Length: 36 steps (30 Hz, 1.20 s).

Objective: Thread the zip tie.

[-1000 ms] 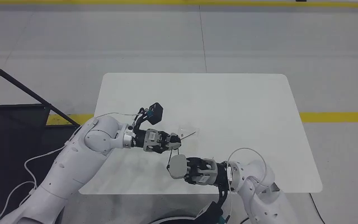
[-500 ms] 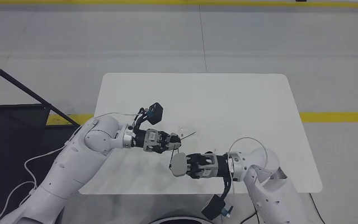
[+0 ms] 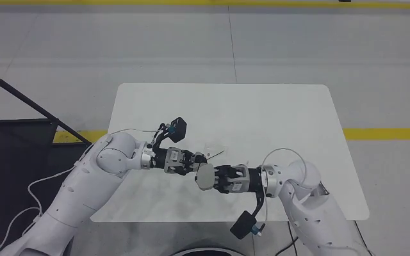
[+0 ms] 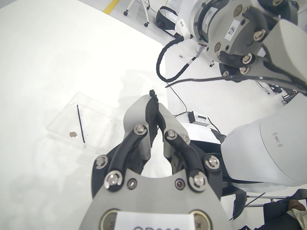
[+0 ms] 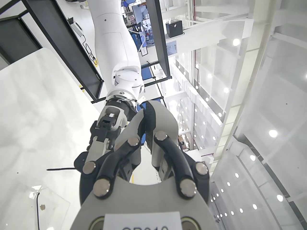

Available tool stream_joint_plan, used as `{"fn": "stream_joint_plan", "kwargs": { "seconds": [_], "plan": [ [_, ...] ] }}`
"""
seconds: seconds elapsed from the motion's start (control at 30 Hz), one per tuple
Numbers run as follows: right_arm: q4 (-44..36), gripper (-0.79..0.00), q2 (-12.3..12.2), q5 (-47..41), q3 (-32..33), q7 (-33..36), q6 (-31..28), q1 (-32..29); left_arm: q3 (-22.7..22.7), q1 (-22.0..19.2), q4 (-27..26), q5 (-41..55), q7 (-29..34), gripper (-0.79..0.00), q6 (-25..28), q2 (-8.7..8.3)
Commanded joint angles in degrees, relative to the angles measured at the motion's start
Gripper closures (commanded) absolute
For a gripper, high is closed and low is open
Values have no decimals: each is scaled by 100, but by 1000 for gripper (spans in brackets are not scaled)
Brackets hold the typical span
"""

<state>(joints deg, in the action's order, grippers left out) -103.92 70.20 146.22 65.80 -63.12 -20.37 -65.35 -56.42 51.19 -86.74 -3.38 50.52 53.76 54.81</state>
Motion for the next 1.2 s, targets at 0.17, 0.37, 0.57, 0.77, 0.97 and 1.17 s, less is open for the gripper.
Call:
{"fn": "stream_joint_plan", "kwargs": {
  "seconds": [0.17,0.37,0.57,0.77,0.97,1.17],
  "plan": [
    [72,0,-62,-28,-73,-53,88,30,0,0,0,0,0,0,0,0],
    [94,0,-108,-85,-96,60,97,63,0,0,0,0,0,0,0,0],
    [113,0,-148,-166,-146,85,180,87,0,0,0,0,0,0,0,0],
    [164,0,-188,-211,-198,94,234,130,0,0,0,0,0,0,0,0],
    [203,0,-225,-282,-233,116,271,184,0,0,0,0,0,0,0,0],
    [227,0,-263,-320,-272,133,291,219,0,0,0,0,0,0,0,0]
  ]
}}
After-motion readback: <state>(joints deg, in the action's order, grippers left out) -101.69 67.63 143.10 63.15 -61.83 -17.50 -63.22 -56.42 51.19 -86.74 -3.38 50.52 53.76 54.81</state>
